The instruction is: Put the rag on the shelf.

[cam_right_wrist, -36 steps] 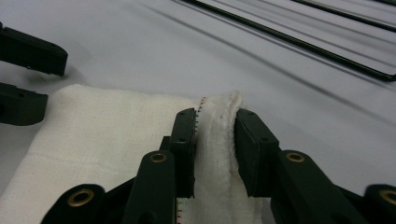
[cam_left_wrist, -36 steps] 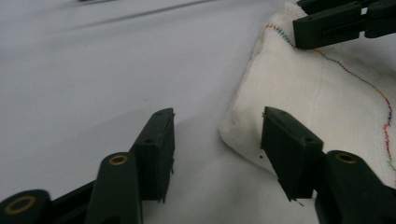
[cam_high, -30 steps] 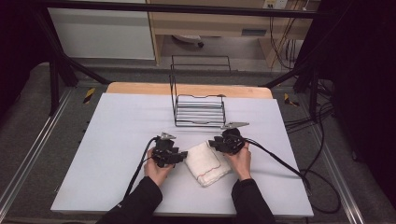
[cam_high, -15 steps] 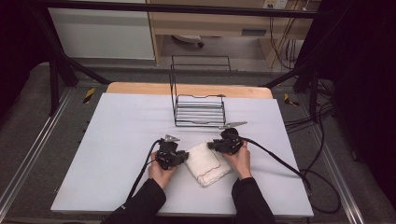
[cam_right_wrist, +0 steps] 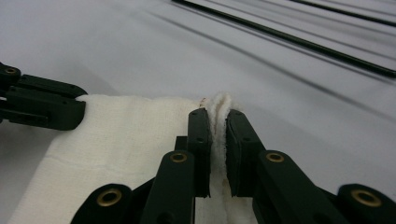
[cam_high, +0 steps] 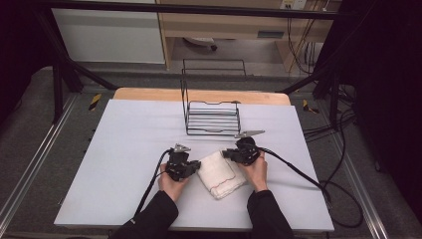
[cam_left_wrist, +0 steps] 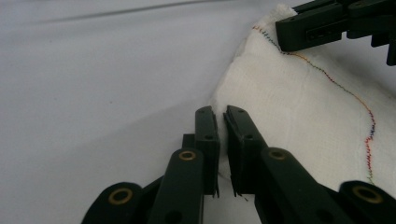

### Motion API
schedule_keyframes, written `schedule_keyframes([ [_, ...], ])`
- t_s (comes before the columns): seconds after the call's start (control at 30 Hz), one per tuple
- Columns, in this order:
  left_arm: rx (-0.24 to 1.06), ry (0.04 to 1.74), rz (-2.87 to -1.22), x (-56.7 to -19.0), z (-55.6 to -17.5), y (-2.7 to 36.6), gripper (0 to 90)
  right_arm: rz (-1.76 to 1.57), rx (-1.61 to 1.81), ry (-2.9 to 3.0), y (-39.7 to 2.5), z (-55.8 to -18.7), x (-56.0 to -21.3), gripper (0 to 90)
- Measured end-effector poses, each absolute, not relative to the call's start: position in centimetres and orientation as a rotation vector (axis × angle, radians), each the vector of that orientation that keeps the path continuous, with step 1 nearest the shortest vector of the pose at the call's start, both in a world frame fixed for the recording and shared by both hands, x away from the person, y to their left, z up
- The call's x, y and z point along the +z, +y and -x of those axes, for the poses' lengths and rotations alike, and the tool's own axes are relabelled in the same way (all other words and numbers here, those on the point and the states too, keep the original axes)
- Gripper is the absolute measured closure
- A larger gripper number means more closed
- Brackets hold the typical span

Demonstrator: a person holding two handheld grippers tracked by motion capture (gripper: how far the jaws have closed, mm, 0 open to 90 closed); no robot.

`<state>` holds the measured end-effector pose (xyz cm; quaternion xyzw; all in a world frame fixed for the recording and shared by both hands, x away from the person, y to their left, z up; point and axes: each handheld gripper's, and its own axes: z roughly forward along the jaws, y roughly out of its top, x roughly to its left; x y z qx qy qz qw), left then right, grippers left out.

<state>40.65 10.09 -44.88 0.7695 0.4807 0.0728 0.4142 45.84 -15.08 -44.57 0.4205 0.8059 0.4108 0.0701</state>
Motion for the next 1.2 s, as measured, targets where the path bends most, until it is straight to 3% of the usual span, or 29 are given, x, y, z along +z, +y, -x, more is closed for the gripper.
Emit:
schedule_keyframes([
  [0.47,0.226,1.106,-1.801,-42.1,-39.6,10.7,83.1,-1.197,1.390,2.288,-16.8,-43.1,-40.7,82.1],
  [1.2,0.297,0.983,-1.717,-39.0,-38.2,10.9,83.2,-1.094,1.505,2.139,-18.0,-40.0,-37.9,82.4],
])
